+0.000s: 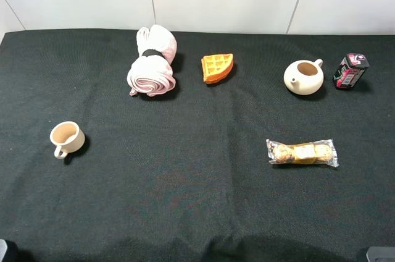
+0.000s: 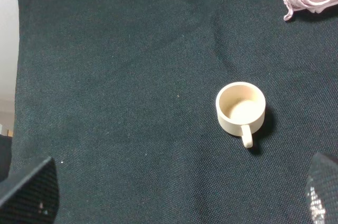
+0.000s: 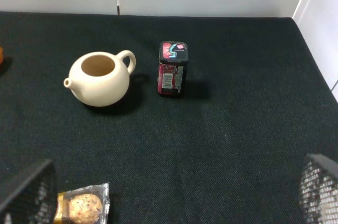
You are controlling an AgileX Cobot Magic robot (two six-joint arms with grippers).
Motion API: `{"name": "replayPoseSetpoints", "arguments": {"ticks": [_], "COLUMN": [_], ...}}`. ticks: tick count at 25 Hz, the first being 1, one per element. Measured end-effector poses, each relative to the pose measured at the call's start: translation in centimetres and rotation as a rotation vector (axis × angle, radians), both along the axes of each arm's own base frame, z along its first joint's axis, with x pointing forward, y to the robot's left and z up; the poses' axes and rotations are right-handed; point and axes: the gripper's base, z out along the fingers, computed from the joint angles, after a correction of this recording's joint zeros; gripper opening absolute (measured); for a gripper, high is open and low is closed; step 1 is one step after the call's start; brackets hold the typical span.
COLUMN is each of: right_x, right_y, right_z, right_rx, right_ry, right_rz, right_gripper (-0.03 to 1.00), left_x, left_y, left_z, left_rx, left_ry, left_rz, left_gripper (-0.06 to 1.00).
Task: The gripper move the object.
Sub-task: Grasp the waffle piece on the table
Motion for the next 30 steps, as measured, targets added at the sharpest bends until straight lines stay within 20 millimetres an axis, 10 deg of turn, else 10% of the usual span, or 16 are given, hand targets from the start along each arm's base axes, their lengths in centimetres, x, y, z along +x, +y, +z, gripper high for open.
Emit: {"name": "replayPoseSetpoints", "arguments": {"ticks": [30], "right_x": [0.0], "right_y": [0.0], "right_z": [0.0], "right_rx": [0.0], "right_ry": [0.0], "right_rz": [0.0], "right_gripper": [0.69], "left_x": [0.07], "left_y": [-0.01], "left_z": [0.28], "left_rx": [-0.006], "left_ry": [0.001], "left_rz": [0.004], "left_gripper": [0.99]}}
